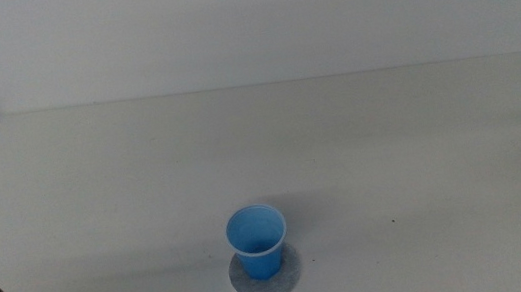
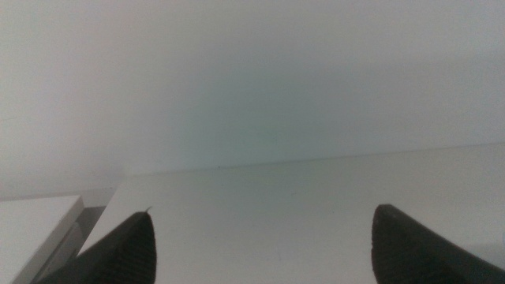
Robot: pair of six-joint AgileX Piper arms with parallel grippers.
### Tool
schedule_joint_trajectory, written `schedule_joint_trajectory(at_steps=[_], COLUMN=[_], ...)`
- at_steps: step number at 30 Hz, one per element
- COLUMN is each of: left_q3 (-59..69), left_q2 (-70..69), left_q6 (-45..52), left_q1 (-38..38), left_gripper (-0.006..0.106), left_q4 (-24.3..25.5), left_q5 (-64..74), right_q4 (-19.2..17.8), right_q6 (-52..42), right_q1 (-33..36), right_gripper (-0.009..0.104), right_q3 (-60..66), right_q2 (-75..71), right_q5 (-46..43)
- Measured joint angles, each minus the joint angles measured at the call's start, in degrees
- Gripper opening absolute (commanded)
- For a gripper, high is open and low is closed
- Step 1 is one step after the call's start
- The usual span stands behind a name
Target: Place an empty cup on a cup mat.
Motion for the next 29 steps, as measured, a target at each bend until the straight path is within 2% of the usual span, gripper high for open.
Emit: schedule_joint_trajectory(at_steps=[6, 19, 29], left_q3=[0.0, 0.0, 0.0], left_q2=[0.0, 0.0, 0.0], left_q6=[0.0, 0.0, 0.0], left_q1=[0.0, 0.0, 0.0], left_gripper=[0.094, 0.094, 0.094], left_q4=[0.0, 0.0, 0.0], left_q5=[0.0, 0.0, 0.0], right_q4=[-0.33, -0.56, -0.65], right_q6=[0.0, 0.21, 0.21], right_q1=[0.0, 0.0, 0.0], right_gripper=[0.093, 0.093, 0.093], right_q3=[12.79, 27.06, 28.64], right_q2=[-5.87, -28.96, -30.06], right_q5=[-8.07, -9.56, -7.6])
